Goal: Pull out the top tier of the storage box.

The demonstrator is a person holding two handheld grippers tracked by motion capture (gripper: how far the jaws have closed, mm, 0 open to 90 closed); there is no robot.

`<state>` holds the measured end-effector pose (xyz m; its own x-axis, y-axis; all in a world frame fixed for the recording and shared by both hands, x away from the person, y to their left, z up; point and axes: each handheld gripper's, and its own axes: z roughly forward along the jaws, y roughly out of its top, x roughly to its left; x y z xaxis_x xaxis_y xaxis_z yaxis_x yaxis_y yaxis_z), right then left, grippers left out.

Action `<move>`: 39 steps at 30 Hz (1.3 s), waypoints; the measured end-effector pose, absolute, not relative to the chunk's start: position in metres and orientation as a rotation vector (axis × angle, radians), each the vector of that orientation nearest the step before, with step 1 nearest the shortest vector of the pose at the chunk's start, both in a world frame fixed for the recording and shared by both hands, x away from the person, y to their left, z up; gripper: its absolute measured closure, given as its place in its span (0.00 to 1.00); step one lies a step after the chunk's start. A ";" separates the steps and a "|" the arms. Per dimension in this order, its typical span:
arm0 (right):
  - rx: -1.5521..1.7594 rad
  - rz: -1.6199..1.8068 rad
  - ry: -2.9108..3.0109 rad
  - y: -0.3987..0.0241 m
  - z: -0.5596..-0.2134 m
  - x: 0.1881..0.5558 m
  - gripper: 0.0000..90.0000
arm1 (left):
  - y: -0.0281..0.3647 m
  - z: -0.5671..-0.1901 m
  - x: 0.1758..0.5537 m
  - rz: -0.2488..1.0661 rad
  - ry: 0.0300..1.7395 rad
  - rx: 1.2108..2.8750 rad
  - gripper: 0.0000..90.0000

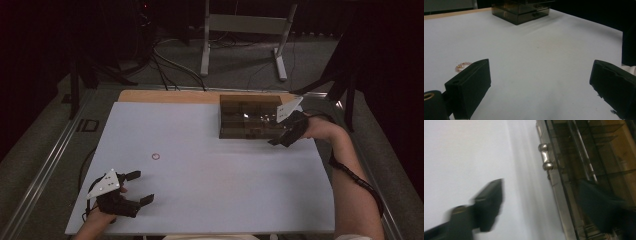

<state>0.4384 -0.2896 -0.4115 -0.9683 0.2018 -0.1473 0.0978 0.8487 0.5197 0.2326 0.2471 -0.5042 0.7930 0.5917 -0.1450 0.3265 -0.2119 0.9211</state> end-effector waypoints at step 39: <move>0.049 0.720 2.898 -0.293 -0.423 0.477 0.94 | 0.248 -0.506 0.234 0.275 0.716 1.811 0.06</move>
<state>0.4773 -0.2925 -0.4234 -0.9875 0.0686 -0.1418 -0.0057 0.8840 0.4674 0.2341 0.2483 -0.5055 0.7895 0.5933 -0.1575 0.3355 -0.2021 0.9201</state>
